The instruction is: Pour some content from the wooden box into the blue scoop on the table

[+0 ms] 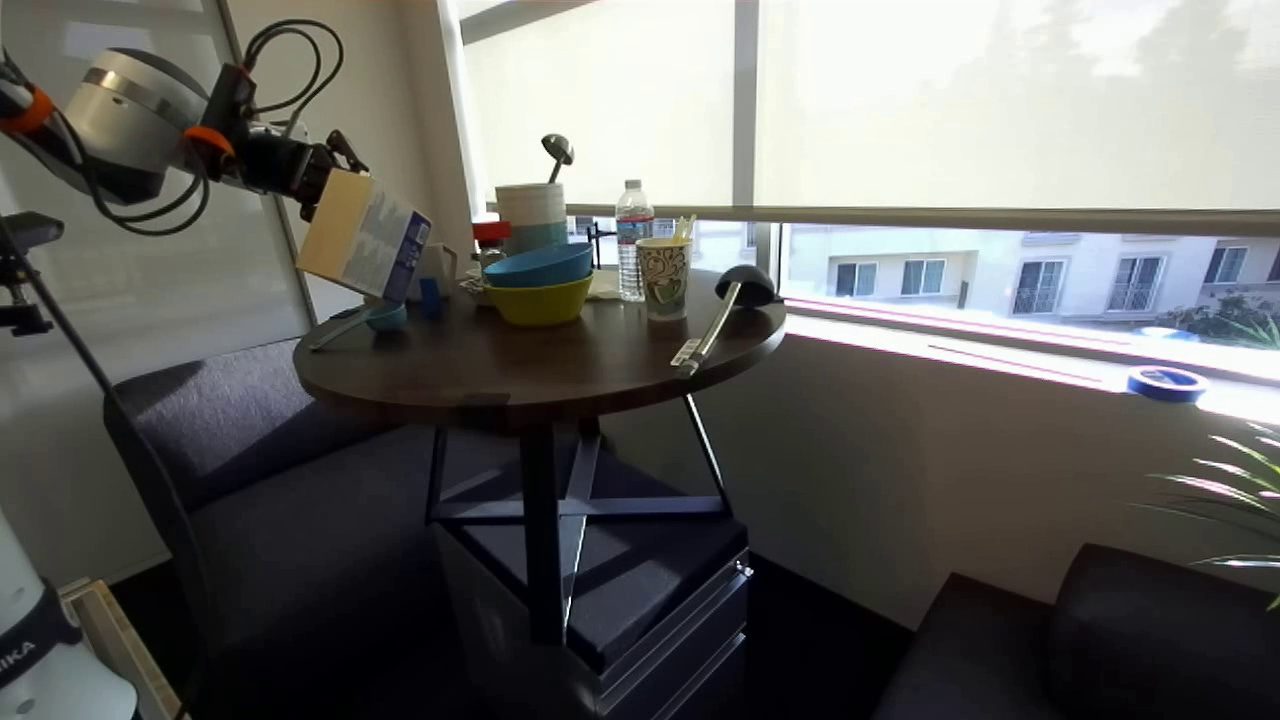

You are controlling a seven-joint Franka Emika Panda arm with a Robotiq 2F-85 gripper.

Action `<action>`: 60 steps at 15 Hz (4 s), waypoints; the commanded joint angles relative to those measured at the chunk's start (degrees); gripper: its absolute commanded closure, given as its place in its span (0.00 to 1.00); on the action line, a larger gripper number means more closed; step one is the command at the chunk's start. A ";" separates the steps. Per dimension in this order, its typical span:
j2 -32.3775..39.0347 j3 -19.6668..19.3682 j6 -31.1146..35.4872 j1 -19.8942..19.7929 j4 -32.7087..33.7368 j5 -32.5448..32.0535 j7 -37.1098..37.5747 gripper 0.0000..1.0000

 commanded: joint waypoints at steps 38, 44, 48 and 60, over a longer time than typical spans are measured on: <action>9.36 0.67 -7.08 4.72 3.43 -12.43 2.19 0.99; 10.29 1.13 -6.84 5.27 3.20 -15.02 1.33 0.99; 10.69 1.16 -6.96 5.50 3.06 -15.76 0.48 0.99; 10.90 1.54 -5.93 5.72 2.49 -17.46 -3.20 0.99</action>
